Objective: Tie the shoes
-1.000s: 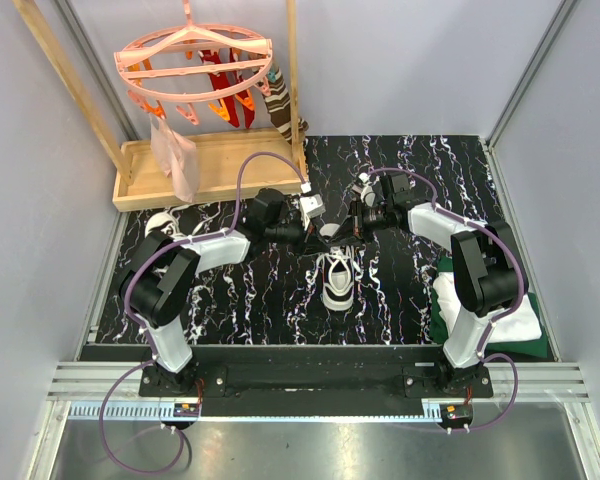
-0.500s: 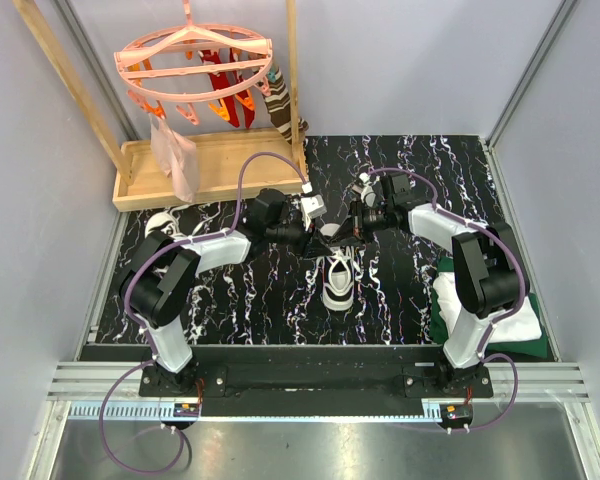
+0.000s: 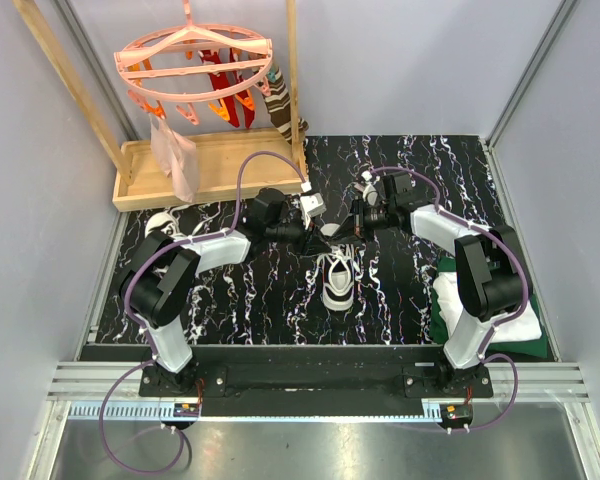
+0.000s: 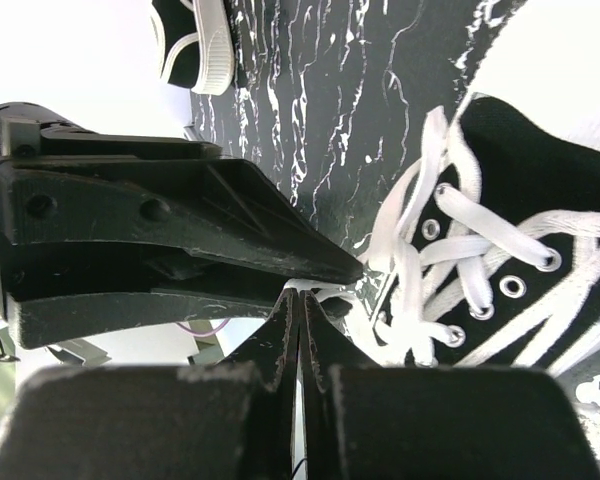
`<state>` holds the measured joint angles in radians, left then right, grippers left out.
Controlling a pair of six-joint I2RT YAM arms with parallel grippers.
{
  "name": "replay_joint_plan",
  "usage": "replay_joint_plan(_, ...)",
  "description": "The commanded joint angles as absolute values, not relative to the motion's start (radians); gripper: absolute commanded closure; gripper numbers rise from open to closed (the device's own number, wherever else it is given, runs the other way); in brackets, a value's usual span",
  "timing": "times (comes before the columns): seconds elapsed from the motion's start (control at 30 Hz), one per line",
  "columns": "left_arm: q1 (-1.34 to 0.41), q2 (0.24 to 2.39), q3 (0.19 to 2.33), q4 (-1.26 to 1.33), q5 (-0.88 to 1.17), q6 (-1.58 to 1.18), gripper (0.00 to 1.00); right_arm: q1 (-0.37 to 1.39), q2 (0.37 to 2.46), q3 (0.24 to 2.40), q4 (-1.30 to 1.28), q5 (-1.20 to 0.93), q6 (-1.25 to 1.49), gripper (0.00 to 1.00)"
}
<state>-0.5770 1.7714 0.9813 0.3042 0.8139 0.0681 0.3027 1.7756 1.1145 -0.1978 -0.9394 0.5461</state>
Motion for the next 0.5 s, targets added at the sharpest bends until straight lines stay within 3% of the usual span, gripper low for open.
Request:
replay_joint_plan(0.0, -0.577, 1.756, 0.986, 0.347, 0.801, 0.063, 0.77, 0.287, 1.73, 1.104, -0.16, -0.936, 0.56, 1.0)
replay_joint_plan(0.47, -0.575, 1.758, 0.982, 0.334, 0.784, 0.074, 0.83, 0.276, 1.727, 1.091, -0.147, -0.934, 0.574, 1.0)
